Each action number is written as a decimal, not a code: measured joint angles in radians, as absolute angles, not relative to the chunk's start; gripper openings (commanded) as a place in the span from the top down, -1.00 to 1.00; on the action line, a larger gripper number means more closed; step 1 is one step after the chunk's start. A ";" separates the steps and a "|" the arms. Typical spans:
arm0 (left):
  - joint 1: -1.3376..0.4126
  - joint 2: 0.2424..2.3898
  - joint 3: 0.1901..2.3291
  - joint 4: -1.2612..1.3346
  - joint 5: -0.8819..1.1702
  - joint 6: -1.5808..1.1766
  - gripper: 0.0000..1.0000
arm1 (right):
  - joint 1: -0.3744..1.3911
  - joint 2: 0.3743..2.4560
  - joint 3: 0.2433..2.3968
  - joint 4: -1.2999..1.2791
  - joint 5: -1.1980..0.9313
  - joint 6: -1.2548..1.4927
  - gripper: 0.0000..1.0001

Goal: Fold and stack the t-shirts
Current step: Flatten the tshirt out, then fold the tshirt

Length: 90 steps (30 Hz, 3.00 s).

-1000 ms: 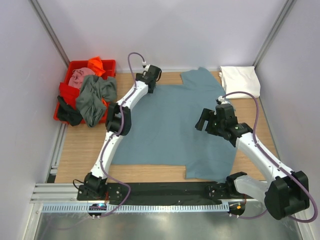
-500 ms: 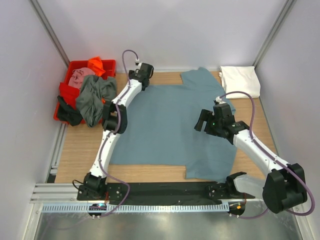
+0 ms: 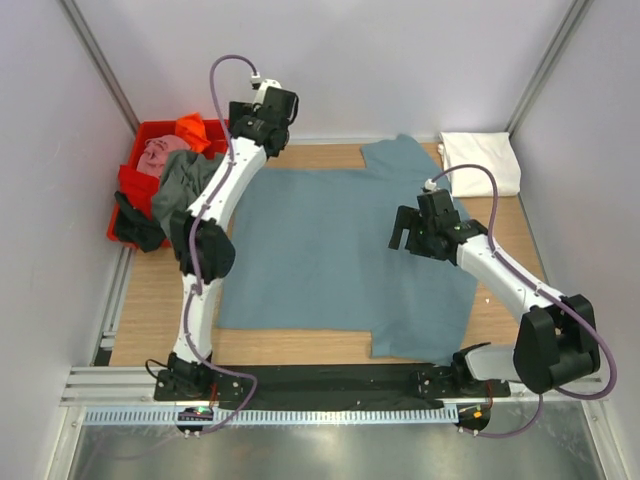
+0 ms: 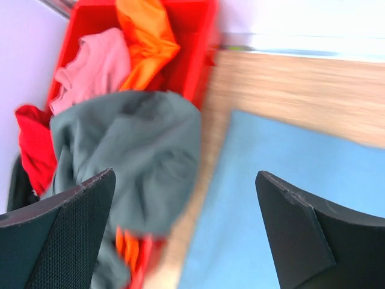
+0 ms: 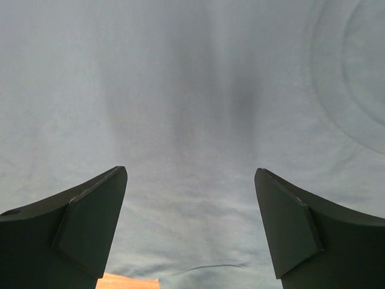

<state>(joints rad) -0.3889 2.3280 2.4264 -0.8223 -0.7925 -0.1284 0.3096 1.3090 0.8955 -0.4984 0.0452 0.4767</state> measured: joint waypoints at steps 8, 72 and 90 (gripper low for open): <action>-0.538 1.775 1.839 -0.917 -0.607 -0.344 -0.89 | 0.408 1.202 0.943 -0.697 0.189 0.527 -0.93; -0.635 0.975 0.953 -0.924 -0.382 -0.545 -0.89 | 1.039 1.322 1.124 -1.200 0.368 0.756 -0.34; -0.636 0.985 0.953 -0.921 -0.380 -0.543 -0.89 | 1.268 1.531 0.888 -0.879 0.228 0.920 -0.33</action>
